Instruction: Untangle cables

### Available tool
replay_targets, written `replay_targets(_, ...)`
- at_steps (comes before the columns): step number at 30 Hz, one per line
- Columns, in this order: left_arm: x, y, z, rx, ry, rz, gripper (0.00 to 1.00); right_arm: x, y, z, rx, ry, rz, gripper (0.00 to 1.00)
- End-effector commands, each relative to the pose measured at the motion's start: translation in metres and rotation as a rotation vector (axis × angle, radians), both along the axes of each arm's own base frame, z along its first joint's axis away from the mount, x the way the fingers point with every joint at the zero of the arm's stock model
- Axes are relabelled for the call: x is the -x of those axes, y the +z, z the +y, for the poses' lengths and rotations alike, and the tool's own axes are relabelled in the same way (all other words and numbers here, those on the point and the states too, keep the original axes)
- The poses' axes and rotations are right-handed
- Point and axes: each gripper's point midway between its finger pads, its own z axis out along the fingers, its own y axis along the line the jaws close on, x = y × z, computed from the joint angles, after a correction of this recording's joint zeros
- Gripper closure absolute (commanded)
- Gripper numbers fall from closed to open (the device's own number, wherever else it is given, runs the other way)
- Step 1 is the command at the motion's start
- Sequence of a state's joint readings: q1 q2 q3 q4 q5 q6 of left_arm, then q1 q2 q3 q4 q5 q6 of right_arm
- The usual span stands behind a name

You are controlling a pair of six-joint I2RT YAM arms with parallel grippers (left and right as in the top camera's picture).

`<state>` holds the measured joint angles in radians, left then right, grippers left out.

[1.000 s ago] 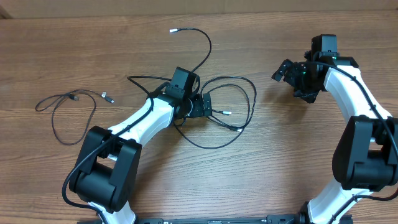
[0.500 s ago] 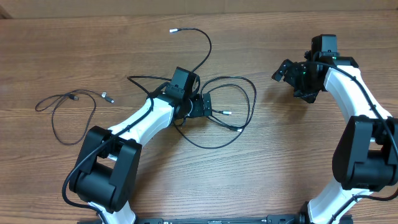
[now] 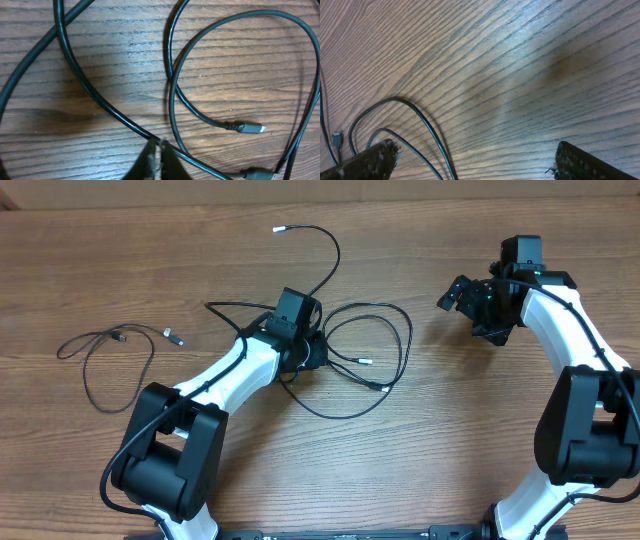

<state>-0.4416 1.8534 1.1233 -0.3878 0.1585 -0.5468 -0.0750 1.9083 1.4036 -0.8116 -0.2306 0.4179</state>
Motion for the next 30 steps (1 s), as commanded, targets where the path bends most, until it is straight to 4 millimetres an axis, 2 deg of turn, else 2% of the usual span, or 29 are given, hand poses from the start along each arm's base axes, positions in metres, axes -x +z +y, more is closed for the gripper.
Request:
replay_targets(1,0.0005,0.0106,-0.0056,-0.004,-0.029,-0.038,0.92,-0.0059,0.0152,-0.001,0.008,-0.002,-0.042,0.0)
replay_targets(3,0.0008,0.0106,-0.0061,-0.004,-0.03,-0.038,0.85,-0.0059,0.0152,-0.001,0.008,-0.002,-0.042,0.0)
replay_targets(4,0.0008,0.0106,-0.006,-0.005,-0.03,-0.038,0.85,-0.0059,0.0152,-0.0011,0.008,-0.002,-0.042,0.0)
replay_targets(6,-0.0001,0.0104,-0.0044,-0.013,-0.025,-0.042,0.96,-0.0059,0.0152,-0.0011,0.008,-0.002,-0.042,0.0)
replay_targets(22,-0.0028,0.0099,-0.0001,-0.044,-0.029,-0.061,0.96,-0.0059,0.0152,-0.001,0.008,-0.002,-0.042,0.0)
replay_targets(30,-0.0053,0.0123,-0.0052,-0.039,-0.05,-0.084,0.96,-0.0059,0.0152,-0.001,0.008,-0.002,-0.042,0.0)
